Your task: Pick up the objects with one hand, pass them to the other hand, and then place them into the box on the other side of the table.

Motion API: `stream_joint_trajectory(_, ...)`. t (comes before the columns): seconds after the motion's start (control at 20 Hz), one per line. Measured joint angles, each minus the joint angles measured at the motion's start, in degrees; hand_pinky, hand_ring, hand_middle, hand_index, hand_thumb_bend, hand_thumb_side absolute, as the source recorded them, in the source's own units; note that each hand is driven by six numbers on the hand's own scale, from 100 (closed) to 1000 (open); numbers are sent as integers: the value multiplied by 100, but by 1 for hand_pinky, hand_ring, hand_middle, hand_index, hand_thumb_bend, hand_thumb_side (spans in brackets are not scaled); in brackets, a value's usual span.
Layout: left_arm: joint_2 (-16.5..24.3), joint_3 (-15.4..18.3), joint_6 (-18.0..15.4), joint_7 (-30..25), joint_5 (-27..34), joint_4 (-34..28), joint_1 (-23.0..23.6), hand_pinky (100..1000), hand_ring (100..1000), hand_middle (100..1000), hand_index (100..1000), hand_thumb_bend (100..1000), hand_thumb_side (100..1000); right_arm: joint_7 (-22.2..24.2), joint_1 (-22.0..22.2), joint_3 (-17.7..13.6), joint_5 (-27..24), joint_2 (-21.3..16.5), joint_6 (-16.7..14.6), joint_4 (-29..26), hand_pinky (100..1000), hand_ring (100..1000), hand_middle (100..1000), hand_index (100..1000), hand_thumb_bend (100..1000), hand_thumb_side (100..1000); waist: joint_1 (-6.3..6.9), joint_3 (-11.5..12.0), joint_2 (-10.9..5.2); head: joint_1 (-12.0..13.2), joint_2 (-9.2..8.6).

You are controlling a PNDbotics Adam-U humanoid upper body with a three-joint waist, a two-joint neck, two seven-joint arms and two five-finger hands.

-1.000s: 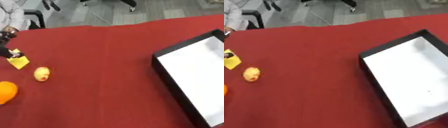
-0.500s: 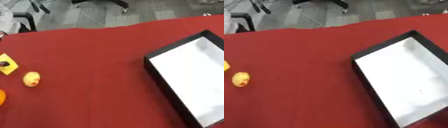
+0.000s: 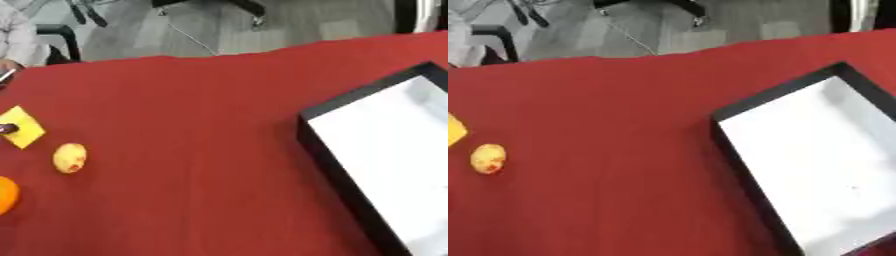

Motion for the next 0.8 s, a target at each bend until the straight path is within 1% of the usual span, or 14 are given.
stream_joint_trajectory(0.1,0,3,-15,15,55,28,1,1000,994,899,918,550,100,3,0,0,19,4,2,0,858,891,803,866,746,324,4,-1,31,96,-14)
stream_joint_trajectory(0.3,0,15,-36,32,156,65,1,1000,996,903,921,555,100,16,-12,0,48,12,11,0,859,890,803,866,747,320,39,-1,71,326,-107)
stream_joint_trajectory(0.45,0,15,-51,27,198,110,5,1000,997,904,923,556,100,27,-22,0,59,23,18,0,858,890,802,866,747,319,45,-10,99,449,-160)
stream_joint_trajectory(0.55,0,15,-62,22,214,136,13,1000,997,904,923,556,100,28,-23,0,71,43,19,0,858,890,802,866,747,319,53,-30,104,485,-185)
stream_joint_trajectory(0.6,0,15,-66,21,219,145,16,1000,997,904,922,573,100,28,-23,0,74,50,19,0,859,889,801,863,748,315,58,-31,106,498,-198)
stream_joint_trajectory(0.8,-1,19,-52,46,223,203,61,1000,996,902,920,590,100,33,-54,1,89,50,17,0,858,888,800,864,748,312,91,-107,208,502,-196)
